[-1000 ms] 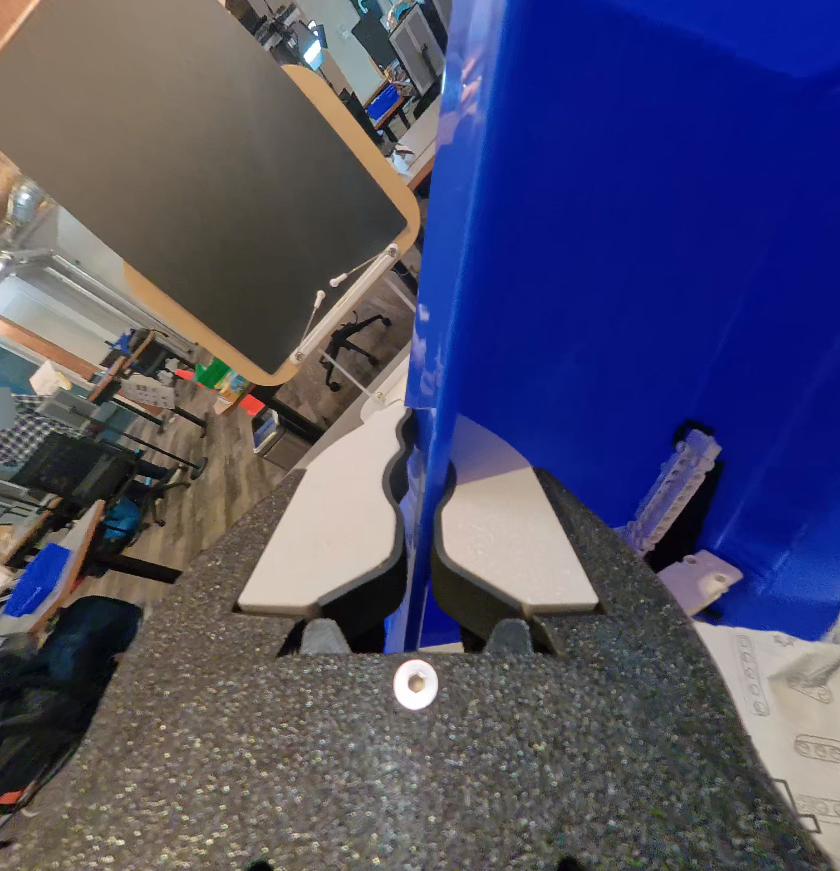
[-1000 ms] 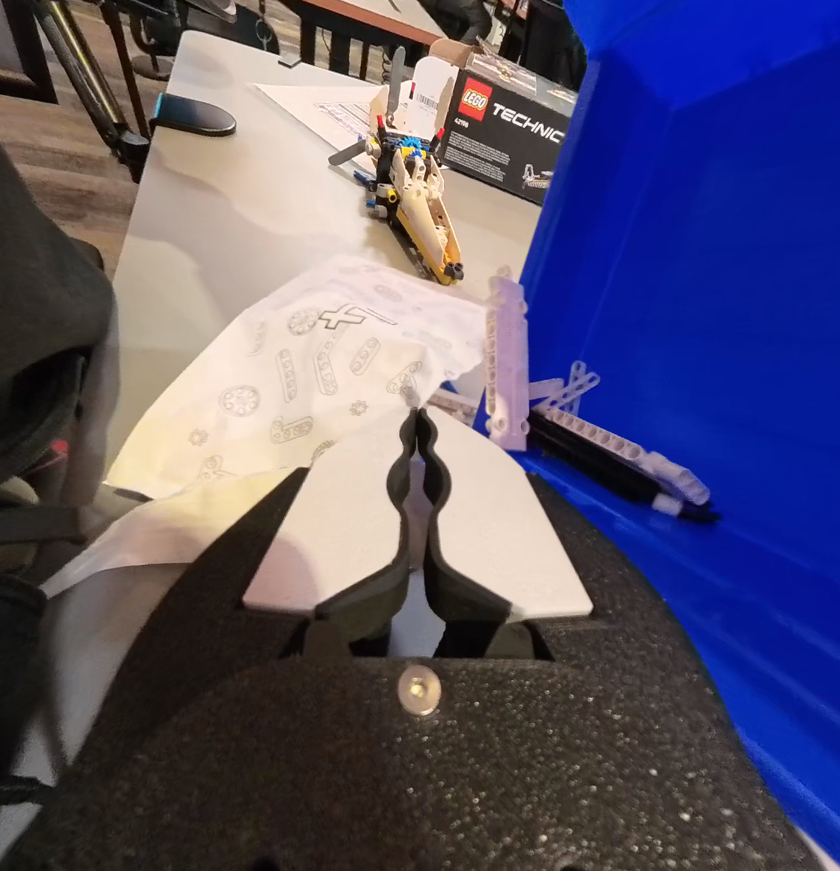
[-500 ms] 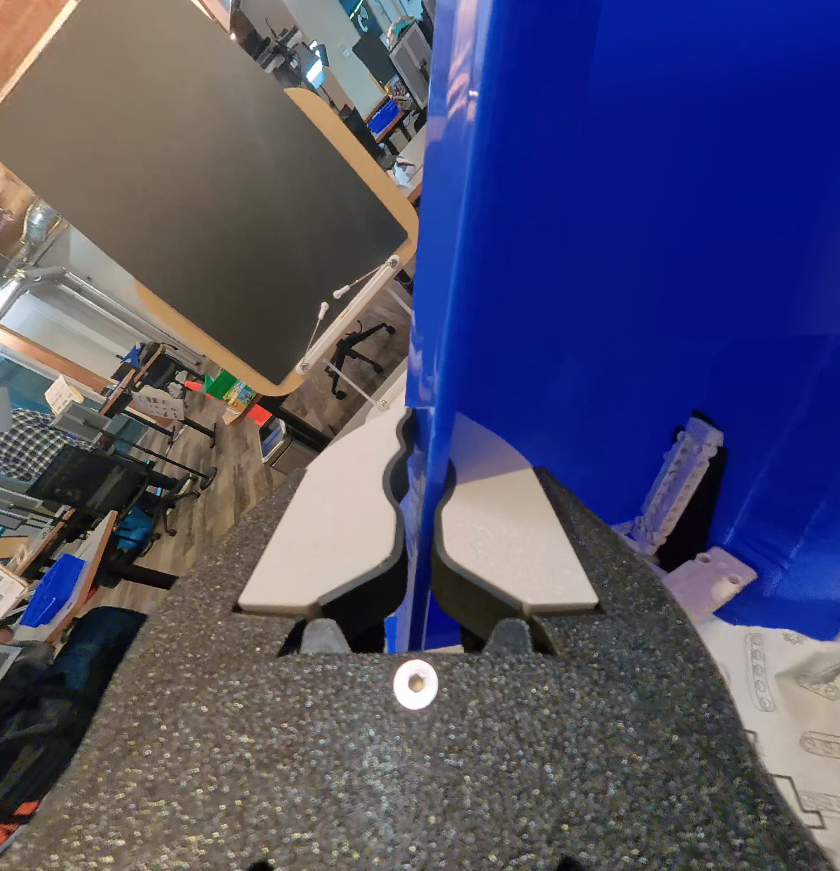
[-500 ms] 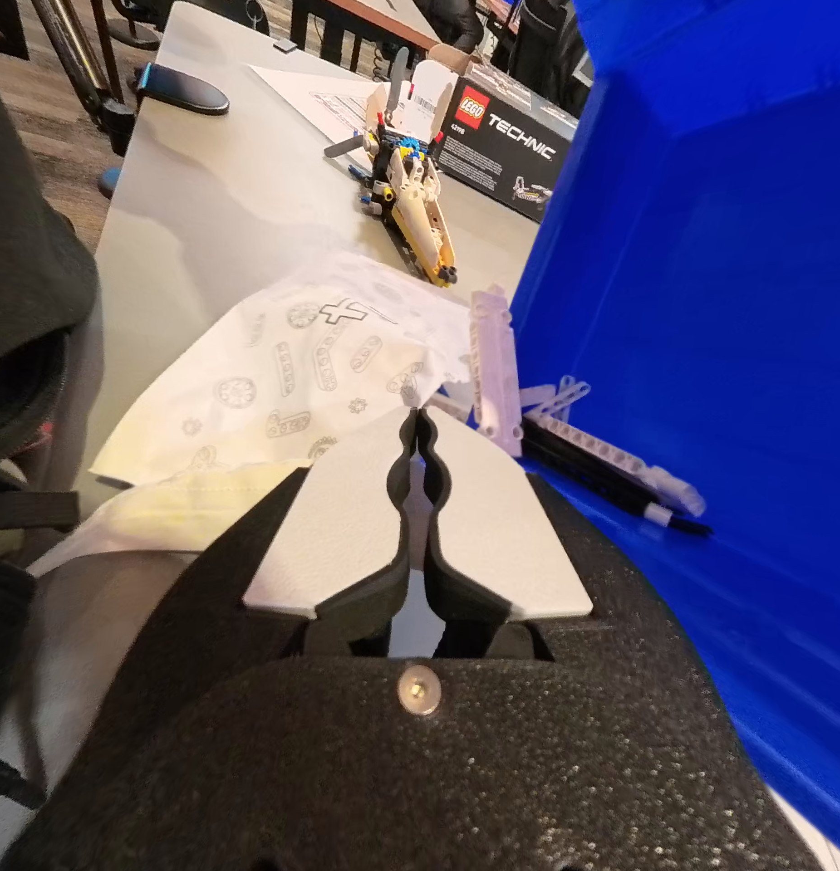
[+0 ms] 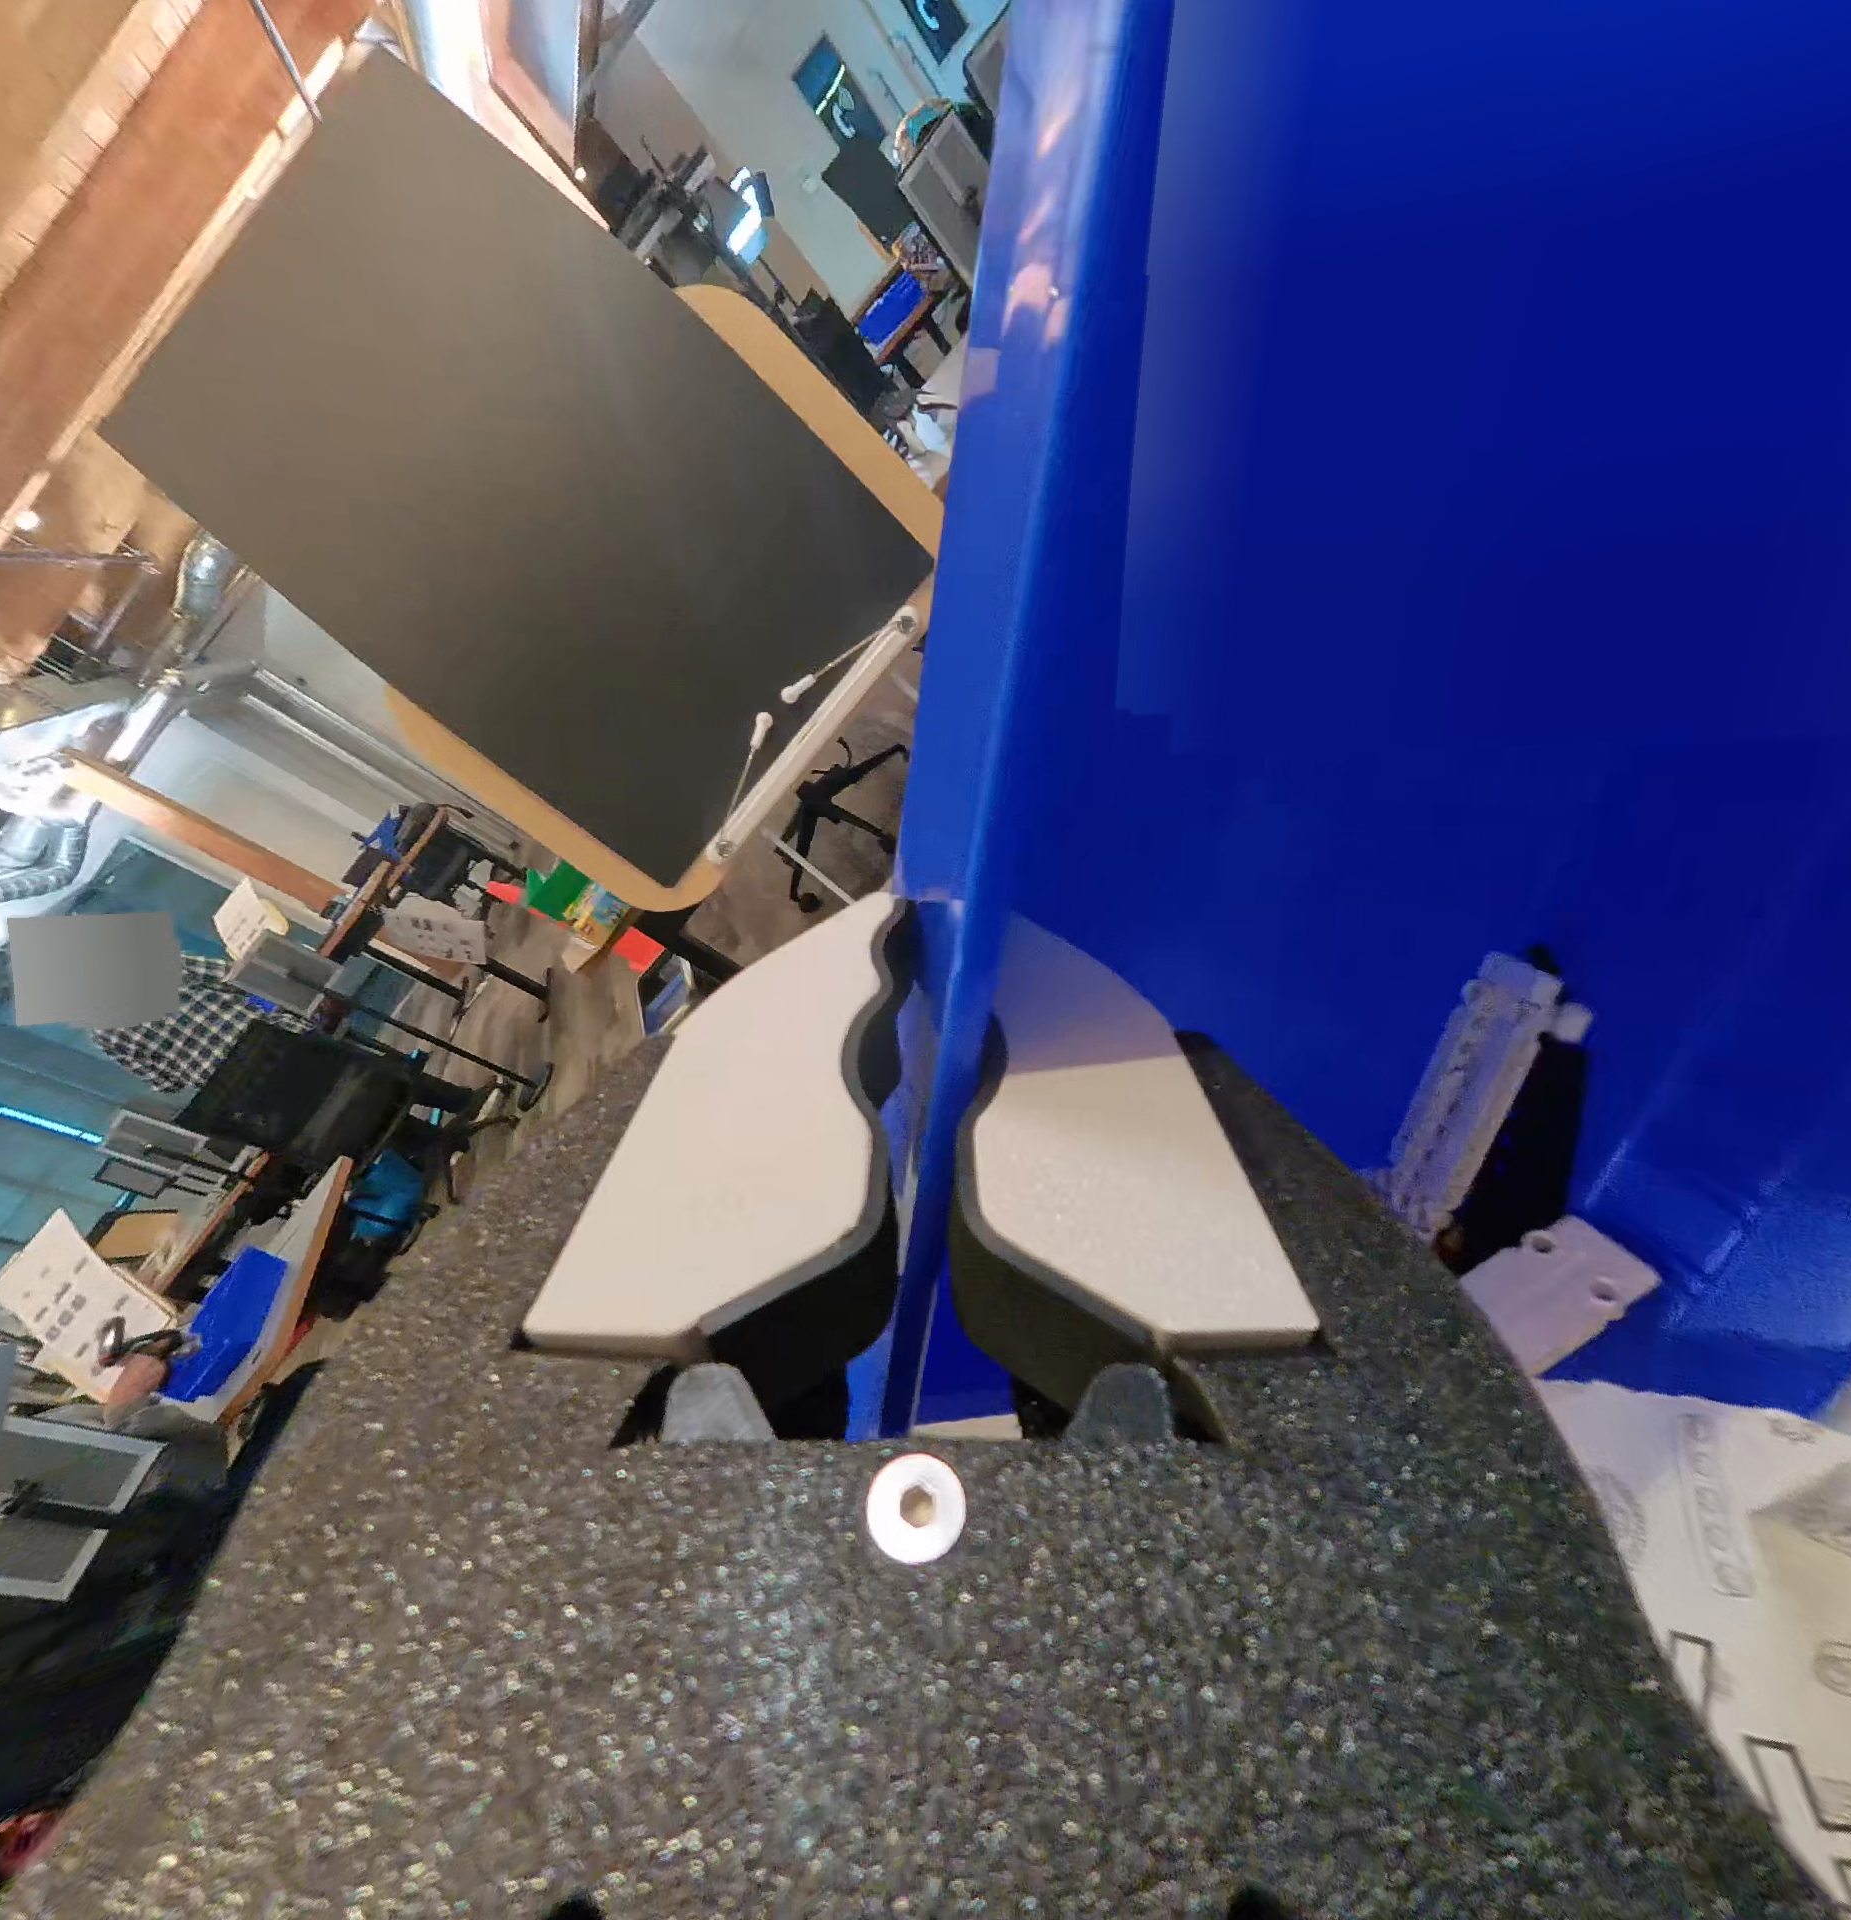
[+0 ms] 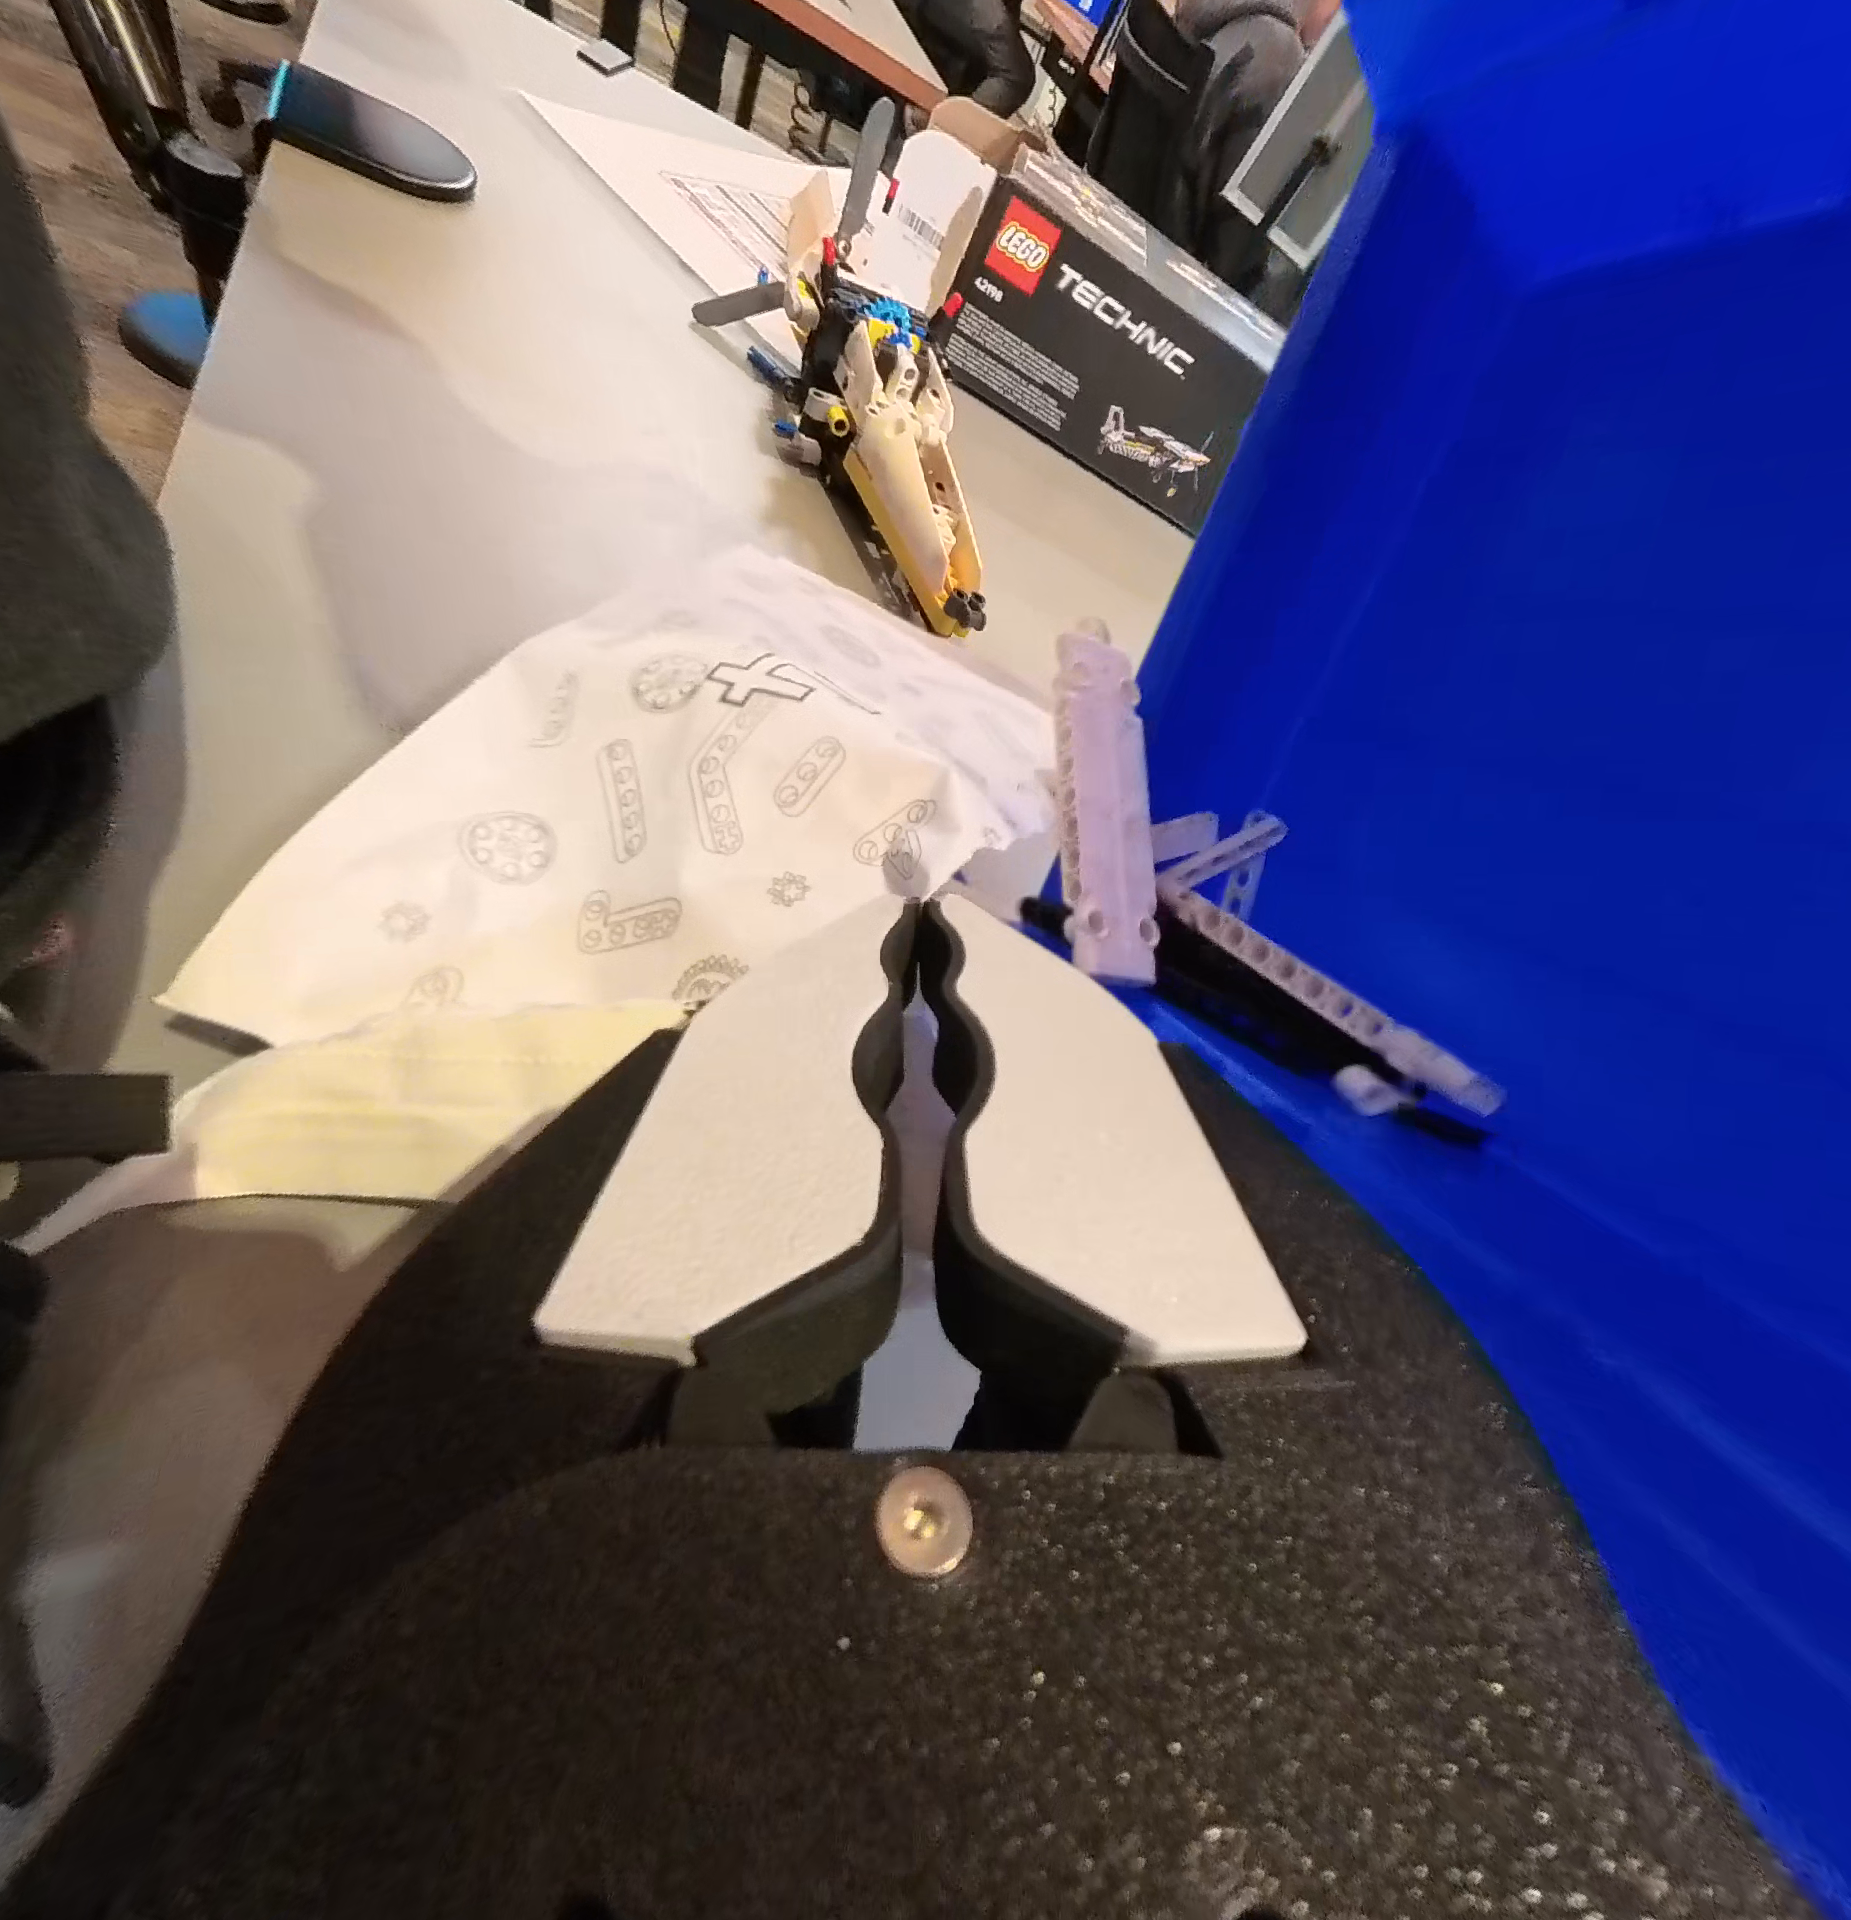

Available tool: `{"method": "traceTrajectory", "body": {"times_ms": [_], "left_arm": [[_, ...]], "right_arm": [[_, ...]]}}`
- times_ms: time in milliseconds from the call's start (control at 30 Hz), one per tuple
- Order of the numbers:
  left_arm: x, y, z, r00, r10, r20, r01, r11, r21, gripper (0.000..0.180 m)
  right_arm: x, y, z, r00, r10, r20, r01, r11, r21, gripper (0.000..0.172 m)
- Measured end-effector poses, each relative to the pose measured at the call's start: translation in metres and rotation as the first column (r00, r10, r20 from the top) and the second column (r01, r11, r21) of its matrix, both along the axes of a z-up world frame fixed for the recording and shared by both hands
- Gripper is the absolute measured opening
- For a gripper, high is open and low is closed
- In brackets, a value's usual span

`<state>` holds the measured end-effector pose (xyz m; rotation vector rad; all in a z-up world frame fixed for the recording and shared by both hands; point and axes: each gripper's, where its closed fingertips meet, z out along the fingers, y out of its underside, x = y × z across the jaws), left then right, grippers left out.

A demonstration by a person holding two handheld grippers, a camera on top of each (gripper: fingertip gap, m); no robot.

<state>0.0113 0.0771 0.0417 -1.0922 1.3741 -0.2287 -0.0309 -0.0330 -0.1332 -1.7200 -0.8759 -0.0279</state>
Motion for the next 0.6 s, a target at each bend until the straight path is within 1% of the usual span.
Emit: {"method": "traceTrajectory", "body": {"times_ms": [33,67,100,167,233,300,400,467,533,567,600], "left_arm": [[0.002,-0.004,-0.003,1.000,-0.009,-0.016,0.009,1.000,0.021,0.007],[0.004,-0.007,-0.004,0.999,-0.015,-0.038,0.018,0.997,0.070,0.006],[0.004,-0.007,-0.001,0.999,-0.019,-0.036,0.022,0.996,0.089,0.006],[0.006,-0.006,0.007,1.000,-0.017,0.003,0.016,0.998,0.053,0.007],[0.008,-0.013,0.002,0.999,-0.039,-0.019,0.040,0.996,0.083,0.007],[0.009,-0.011,0.003,0.999,-0.039,0.003,0.039,0.999,0.003,0.007],[0.009,-0.011,0.001,0.999,-0.045,0.011,0.045,0.999,0.001,0.007],[0.007,-0.006,0.002,0.999,-0.025,0.020,0.026,0.999,-0.048,0.007],[0.010,-0.009,-0.005,0.999,-0.035,0.004,0.035,0.999,-0.021,0.007],[0.010,-0.007,-0.003,0.999,-0.038,0.001,0.038,0.999,-0.024,0.007],[0.010,-0.004,0.001,0.999,-0.031,0.015,0.032,0.998,-0.057,0.007]], "right_arm": [[-0.001,0.000,0.000,1.000,0.002,0.003,-0.002,1.000,0.004,0.000],[-0.002,-0.001,0.000,1.000,0.007,0.003,-0.007,1.000,0.003,0.000],[-0.003,-0.002,0.001,1.000,0.010,0.004,-0.010,1.000,0.006,0.000],[-0.004,-0.002,0.003,1.000,0.009,0.015,-0.010,1.000,0.021,0.000],[-0.004,-0.003,0.004,1.000,0.015,0.013,-0.015,1.000,0.025,0.000],[-0.005,-0.005,0.004,1.000,0.017,0.017,-0.017,0.999,0.031,0.000],[-0.004,-0.007,0.002,1.000,0.016,0.020,-0.016,1.000,0.025,0.000],[-0.002,-0.007,0.003,0.999,0.007,0.038,-0.009,0.999,0.044,0.000],[-0.002,-0.008,0.002,0.999,0.011,0.043,-0.013,0.999,0.041,0.000],[-0.003,-0.009,0.001,0.999,0.013,0.048,-0.015,0.999,0.044,0.000],[-0.002,-0.009,0.001,0.998,0.009,0.058,-0.012,0.999,0.053,0.000]]}}
